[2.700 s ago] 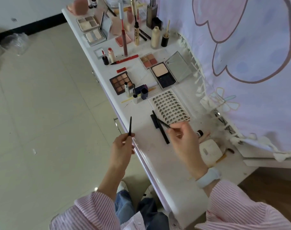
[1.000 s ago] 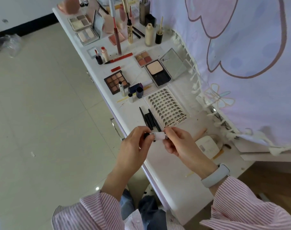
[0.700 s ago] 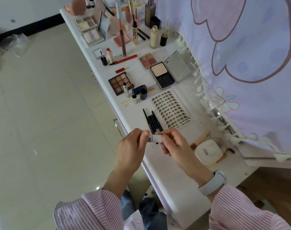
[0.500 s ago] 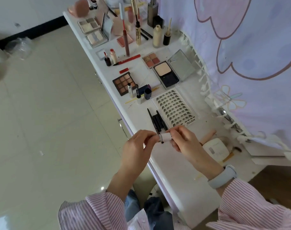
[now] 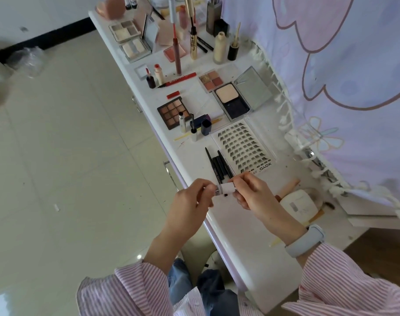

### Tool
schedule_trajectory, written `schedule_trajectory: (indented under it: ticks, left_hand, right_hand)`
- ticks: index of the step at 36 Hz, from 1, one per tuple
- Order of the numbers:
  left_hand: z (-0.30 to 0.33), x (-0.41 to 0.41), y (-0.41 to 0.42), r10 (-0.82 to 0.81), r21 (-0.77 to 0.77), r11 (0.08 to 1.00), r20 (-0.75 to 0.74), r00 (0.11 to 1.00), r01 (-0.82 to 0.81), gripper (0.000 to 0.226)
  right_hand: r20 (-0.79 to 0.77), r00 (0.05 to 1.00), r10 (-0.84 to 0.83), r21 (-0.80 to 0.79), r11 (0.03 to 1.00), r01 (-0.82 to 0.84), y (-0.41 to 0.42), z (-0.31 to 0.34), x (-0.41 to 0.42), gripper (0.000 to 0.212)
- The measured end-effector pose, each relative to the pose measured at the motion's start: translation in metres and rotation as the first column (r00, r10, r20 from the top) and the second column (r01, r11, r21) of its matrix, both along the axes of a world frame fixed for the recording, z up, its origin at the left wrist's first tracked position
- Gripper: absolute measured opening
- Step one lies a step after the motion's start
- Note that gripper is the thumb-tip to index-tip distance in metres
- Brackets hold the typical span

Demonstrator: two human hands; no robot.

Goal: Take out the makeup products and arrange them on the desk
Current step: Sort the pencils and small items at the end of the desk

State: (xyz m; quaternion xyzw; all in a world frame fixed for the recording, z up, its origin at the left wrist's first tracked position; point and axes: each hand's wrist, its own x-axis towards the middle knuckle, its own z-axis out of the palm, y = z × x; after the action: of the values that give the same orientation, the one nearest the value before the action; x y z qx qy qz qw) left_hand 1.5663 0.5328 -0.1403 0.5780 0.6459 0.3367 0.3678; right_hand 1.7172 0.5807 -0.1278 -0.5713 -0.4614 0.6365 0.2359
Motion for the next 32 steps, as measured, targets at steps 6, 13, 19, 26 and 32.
schedule_trajectory:
  ticks: [6,13,19,26,32]
  left_hand:
    - [-0.001,-0.002,0.001,-0.027,0.013,1.0,-0.012,1.0,0.027,0.036]
    - [-0.001,-0.019,0.004,-0.065,-0.168,0.983,0.068,0.996,0.075,0.014]
    - [-0.007,-0.042,0.005,0.22,-0.251,0.956,0.261,0.94,-0.154,0.017]
    - [-0.009,-0.035,0.016,0.551,-0.469,0.834,0.718,0.425,-0.291,0.027]
    - [-0.006,-0.025,0.031,0.542,-0.461,0.829,0.802,0.251,-0.318,0.032]
  right_hand:
    - [0.001,0.999,0.034,0.02,0.999,-0.034,0.001,0.001,-0.002,0.017]
    - [0.226,0.913,0.339,0.179,0.907,-0.381,0.014,0.012,0.015,0.016]
    - [0.034,0.998,0.046,0.127,0.991,-0.05,0.033,0.02,0.03,0.014]
    - [-0.596,0.705,-0.384,-0.469,0.879,0.082,0.03,0.016,0.003,0.016]
    - [-0.559,0.764,-0.321,-0.409,0.909,0.082,0.034,0.006,-0.02,0.024]
